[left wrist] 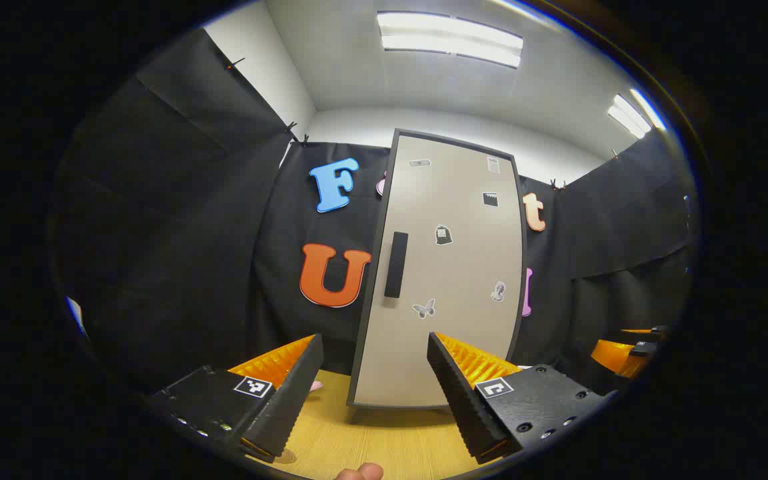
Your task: Open the cabinet door with the right hand, grasp the bottle in the cabinet with the left hand and place it on the coaster, then close the cabinet door with the right hand.
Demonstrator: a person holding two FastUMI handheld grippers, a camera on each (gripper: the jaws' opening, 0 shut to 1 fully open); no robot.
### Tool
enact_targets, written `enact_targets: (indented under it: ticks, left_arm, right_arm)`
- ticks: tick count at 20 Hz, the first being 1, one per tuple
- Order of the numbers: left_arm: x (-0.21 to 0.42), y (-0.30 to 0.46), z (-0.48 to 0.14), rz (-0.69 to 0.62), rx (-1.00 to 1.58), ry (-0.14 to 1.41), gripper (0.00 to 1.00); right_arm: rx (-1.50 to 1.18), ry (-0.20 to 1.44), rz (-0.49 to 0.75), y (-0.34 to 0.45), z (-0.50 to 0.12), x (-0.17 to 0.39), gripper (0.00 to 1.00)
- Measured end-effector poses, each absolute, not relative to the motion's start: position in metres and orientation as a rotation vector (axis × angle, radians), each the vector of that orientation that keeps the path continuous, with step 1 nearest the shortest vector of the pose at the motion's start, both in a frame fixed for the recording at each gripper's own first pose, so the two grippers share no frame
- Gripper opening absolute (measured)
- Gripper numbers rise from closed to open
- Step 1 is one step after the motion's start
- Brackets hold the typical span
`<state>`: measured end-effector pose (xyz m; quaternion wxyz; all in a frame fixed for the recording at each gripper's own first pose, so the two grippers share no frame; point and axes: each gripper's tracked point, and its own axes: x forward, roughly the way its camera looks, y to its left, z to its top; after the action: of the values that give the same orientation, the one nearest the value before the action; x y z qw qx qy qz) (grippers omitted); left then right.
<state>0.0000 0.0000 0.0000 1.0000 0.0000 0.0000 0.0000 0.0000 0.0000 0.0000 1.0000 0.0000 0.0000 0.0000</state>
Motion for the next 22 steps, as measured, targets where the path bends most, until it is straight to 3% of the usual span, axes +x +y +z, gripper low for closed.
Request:
enact_targets:
  ticks: [22]
  left_arm:
    - [-0.008,-0.012,-0.004,-0.028,0.012,0.019,0.95]
  right_arm:
    - [-0.002,-0.016,0.014,0.000,0.006,-0.004,0.99]
